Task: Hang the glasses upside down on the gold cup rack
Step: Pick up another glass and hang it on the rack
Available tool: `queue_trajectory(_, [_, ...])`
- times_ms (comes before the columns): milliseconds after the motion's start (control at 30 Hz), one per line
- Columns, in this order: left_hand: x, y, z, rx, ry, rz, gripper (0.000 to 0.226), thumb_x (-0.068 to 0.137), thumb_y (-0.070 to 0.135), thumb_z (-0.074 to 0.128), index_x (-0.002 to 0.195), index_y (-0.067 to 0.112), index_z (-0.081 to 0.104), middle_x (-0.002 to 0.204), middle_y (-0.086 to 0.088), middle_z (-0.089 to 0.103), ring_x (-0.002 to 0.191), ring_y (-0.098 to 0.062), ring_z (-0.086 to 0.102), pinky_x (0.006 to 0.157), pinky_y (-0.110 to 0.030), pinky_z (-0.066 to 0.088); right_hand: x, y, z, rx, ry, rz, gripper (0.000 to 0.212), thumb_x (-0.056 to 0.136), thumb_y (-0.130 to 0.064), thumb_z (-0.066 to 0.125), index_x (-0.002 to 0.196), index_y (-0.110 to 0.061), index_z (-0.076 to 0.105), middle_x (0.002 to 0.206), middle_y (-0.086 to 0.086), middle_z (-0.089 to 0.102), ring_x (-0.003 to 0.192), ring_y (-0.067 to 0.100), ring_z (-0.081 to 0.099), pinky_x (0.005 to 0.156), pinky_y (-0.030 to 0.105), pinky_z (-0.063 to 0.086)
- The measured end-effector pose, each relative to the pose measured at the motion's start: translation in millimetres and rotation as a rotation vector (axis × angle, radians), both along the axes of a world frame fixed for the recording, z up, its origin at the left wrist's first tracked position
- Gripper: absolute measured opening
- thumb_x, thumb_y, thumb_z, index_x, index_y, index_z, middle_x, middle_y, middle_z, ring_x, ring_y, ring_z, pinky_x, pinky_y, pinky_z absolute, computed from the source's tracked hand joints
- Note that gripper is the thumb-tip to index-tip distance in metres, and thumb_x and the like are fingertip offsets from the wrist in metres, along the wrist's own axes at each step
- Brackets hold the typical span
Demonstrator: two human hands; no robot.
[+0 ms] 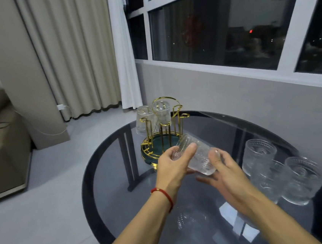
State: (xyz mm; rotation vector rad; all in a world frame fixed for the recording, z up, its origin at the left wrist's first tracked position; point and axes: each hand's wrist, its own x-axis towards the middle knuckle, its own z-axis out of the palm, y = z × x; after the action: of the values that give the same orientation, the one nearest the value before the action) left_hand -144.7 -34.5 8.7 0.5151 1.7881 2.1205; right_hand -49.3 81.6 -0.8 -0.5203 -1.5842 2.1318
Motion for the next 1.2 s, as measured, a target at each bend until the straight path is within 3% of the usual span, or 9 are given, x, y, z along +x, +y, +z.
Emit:
queue_trajectory(100, [-8.8,-5.6,-3.1,-0.091,0.097,-0.021,0.094,0.074,0.076,0.065,0.146,0.018,0.050,0.134,0.000,0.064,0.116,-0.012,0.065,0.097,-0.037,0.057,-6.6,5.4,13.2,0.015,0.130,-0.100,0.055,0.092,-0.040,0.065,0.139,-0.014,0.052,0.135,0.012,0.069,0.118,0.023,0.073,0.098,0.049,0.060])
queue_trajectory(167, [-17.0,-11.4,-12.9,-0.219,0.237,0.027,0.085,0.081,0.078,0.046,0.145,0.023,0.051,0.136,0.002,0.061,0.127,-0.014,0.056,0.101,-0.030,0.047,-11.8,11.8,28.1,0.166,0.136,-0.259,0.047,0.095,-0.036,0.066,0.138,-0.023,0.051,0.133,0.001,0.065,0.111,0.005,0.073,0.092,0.040,0.063])
queue_trajectory(300, [-40.0,-15.6,-52.4,-0.811,0.675,0.143,0.058,0.099,0.055,0.043,0.151,0.029,0.045,0.161,-0.003,0.037,0.152,-0.023,0.022,0.122,-0.049,0.022,-33.7,39.9,60.3,0.524,-0.036,-0.485,0.053,0.097,-0.040,0.068,0.145,-0.035,0.044,0.148,0.009,0.050,0.128,0.027,0.058,0.107,0.053,0.051])
queue_trajectory(367, [-44.0,-9.0,-67.5,-0.910,0.746,0.102,0.061,0.098,0.056,0.041,0.155,0.037,0.034,0.169,0.000,0.020,0.156,-0.021,0.005,0.125,-0.053,0.008,-54.5,54.2,76.6,0.616,-0.087,-0.501,0.058,0.096,-0.041,0.070,0.146,-0.038,0.042,0.147,0.013,0.048,0.129,0.030,0.055,0.110,0.054,0.048])
queue_trajectory(500, [-44.0,-0.5,-86.4,-0.983,0.847,0.070,0.068,0.096,0.059,0.031,0.159,0.039,0.015,0.172,0.004,0.002,0.156,-0.020,-0.012,0.123,-0.054,-0.005,-99.6,78.5,105.9,0.705,-0.127,-0.493,0.067,0.094,-0.035,0.074,0.152,-0.029,0.040,0.151,0.013,0.049,0.133,0.033,0.055,0.111,0.053,0.048])
queue_trajectory(600, [-47.9,2.3,-93.3,-1.029,0.844,0.082,0.073,0.096,0.061,0.026,0.161,0.034,0.004,0.171,0.007,-0.007,0.154,-0.019,-0.019,0.123,-0.054,-0.004,-134.0,95.0,121.0,0.744,-0.146,-0.459,0.067,0.092,-0.032,0.077,0.151,-0.023,0.045,0.150,0.011,0.054,0.132,0.031,0.057,0.111,0.051,0.049])
queue_trajectory(767, [-46.0,2.6,-91.2,-1.032,0.831,0.075,0.073,0.097,0.057,0.028,0.162,0.031,0.005,0.171,0.007,-0.005,0.155,-0.018,-0.018,0.125,-0.055,-0.001,-168.2,105.6,131.1,0.805,-0.150,-0.358,0.063,0.084,-0.028,0.085,0.142,-0.026,0.058,0.142,0.006,0.062,0.124,0.024,0.060,0.105,0.048,0.053])
queue_trajectory(933, [-45.4,2.6,-91.4,-1.023,0.836,0.086,0.071,0.098,0.055,0.029,0.162,0.030,0.007,0.171,0.008,-0.002,0.155,-0.017,-0.017,0.125,-0.055,0.001,-186.9,110.1,125.0,0.839,-0.139,-0.256,0.069,0.081,-0.025,0.089,0.143,-0.026,0.057,0.142,0.005,0.062,0.124,0.025,0.061,0.107,0.051,0.052])
queue_trajectory(1200, [-45.2,3.3,-92.3,-1.019,0.817,0.072,0.068,0.101,0.048,0.030,0.162,0.031,0.004,0.171,0.008,-0.006,0.153,-0.018,-0.021,0.124,-0.054,-0.006,-199.3,111.4,106.5,0.908,-0.136,-0.058,0.066,0.083,-0.019,0.086,0.143,-0.019,0.059,0.144,0.003,0.064,0.132,0.023,0.057,0.110,0.042,0.046])
